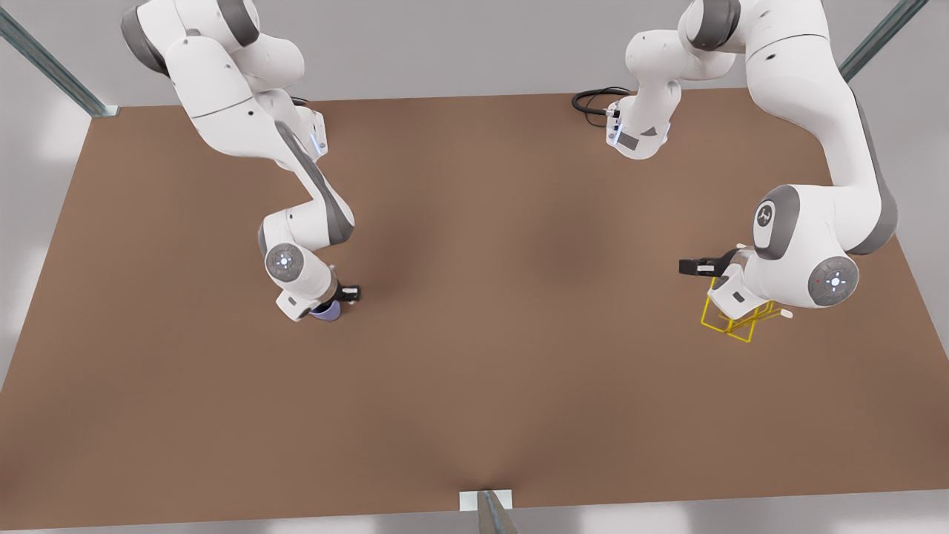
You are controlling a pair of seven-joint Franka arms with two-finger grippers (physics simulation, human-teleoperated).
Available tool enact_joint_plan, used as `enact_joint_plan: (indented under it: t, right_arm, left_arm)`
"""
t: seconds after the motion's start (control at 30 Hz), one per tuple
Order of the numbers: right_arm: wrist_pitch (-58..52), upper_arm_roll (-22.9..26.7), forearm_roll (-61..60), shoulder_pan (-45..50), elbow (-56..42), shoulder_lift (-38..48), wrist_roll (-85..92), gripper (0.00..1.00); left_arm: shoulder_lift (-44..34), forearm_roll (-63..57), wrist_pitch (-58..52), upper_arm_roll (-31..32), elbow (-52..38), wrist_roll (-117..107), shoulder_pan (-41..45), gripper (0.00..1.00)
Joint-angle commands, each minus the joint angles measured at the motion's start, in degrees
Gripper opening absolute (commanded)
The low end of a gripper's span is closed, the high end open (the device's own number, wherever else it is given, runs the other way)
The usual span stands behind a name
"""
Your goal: Place the cup on the cup holder
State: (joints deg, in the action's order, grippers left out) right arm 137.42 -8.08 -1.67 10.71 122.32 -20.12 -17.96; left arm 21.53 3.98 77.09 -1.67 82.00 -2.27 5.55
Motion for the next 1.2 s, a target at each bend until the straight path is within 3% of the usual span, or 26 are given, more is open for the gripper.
enact_joint_plan:
  t: [0.0,0.07,0.4,0.5,0.67,0.73,0.87,1.0,1.17]
  right_arm:
    - [1.53,0.17,0.00,-0.16,-0.15,-0.27,-4.54,0.32]
    - [1.71,0.17,0.00,-0.25,-0.24,-0.63,-4.54,0.21]
    - [1.53,1.66,0.44,-0.07,-2.87,0.34,-4.89,0.21]
    - [-11.38,0.96,0.44,0.81,-12.19,-0.01,-15.61,0.21]
    - [-12.27,-8.61,-20.02,0.81,-22.65,-2.30,-19.83,0.21]
    - [-8.85,-12.75,-31.02,2.56,-28.54,-6.60,-19.74,0.21]
    - [11.99,-12.84,-48.95,17.85,-42.77,-21.09,-21.24,0.21]
    - [16.21,-12.75,-48.95,26.64,-67.90,-37.96,-36.18,0.21]
    - [21.04,-12.84,-49.04,34.90,-79.52,-50.46,-36.09,0.21]
  left_arm:
    - [-0.09,-0.02,-0.01,0.00,-0.08,-0.19,-0.01,1.00]
    - [-0.09,0.07,-0.01,0.00,-0.08,-0.19,-0.01,1.00]
    - [-0.18,0.07,-0.10,0.09,-0.09,-0.63,-0.01,1.00]
    - [-0.18,0.07,-0.10,0.09,-0.09,-0.63,0.08,1.00]
    - [-0.18,0.07,-0.27,0.09,-0.09,-0.63,-0.01,1.00]
    - [-0.18,0.07,-0.10,0.09,-0.09,-0.63,-0.01,1.00]
    - [-0.09,0.07,-0.10,0.09,-0.09,-0.63,-0.01,1.00]
    - [-0.09,0.07,-0.10,0.09,-0.09,-0.63,-0.01,1.00]
    - [-0.09,0.07,-0.10,0.09,-0.09,-0.63,-0.01,1.00]
